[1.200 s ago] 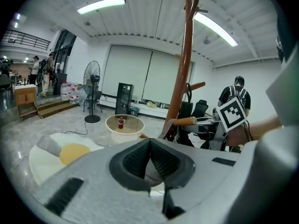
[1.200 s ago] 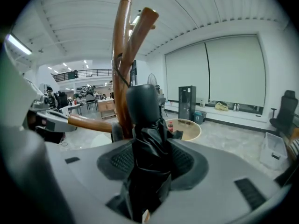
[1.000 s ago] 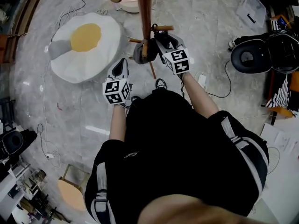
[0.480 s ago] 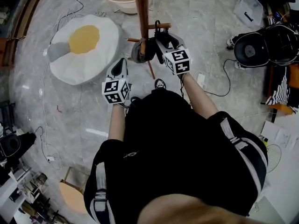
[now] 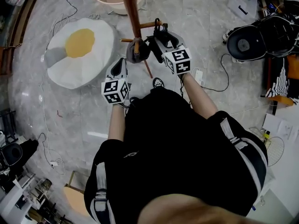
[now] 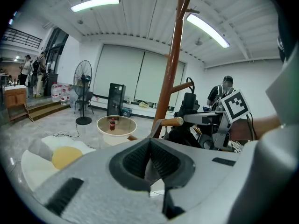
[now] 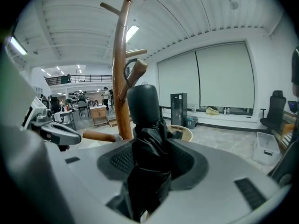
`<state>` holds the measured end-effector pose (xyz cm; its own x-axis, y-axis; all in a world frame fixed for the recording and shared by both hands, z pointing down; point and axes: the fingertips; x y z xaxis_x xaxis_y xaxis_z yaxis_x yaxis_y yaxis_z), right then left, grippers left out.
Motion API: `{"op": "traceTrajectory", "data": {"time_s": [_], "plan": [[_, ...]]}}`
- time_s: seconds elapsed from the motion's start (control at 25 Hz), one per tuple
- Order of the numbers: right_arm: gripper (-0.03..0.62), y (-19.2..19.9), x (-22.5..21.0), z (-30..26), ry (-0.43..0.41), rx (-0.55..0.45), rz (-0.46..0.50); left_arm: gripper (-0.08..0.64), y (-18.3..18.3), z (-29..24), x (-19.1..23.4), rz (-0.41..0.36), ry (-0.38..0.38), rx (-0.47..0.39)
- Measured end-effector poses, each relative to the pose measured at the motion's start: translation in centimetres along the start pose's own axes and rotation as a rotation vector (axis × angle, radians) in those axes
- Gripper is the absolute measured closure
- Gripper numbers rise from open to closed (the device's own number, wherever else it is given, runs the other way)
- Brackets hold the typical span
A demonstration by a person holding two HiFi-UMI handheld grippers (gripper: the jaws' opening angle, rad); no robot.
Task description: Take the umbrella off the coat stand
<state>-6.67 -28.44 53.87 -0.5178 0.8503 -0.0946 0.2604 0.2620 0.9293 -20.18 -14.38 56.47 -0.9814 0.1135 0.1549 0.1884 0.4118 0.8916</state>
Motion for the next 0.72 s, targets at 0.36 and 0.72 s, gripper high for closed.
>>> {"op": "traceTrajectory", "data": {"time_s": [0.36,0.72], "plan": [[0.397,-0.2,-0.8,1.8,0.033,-0.014,-0.01,0.561,0.3,-0.5,-1.2,-0.004,0.033,0.01],[0.397,0.0,-1.8,4.3,0.081,-0.023,-0.021,0.561,0.7,-1.2,-2.9,-0.011,0.083,0.022]]}}
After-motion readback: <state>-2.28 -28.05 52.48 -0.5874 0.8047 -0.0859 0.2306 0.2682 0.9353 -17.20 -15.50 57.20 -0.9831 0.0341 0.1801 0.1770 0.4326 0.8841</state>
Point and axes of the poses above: the fingertips, and each gripper's own axes: z backward along the fingers, x to its left, y out of its underside, and after that the axes turned 7 degrees about -y, right-handed
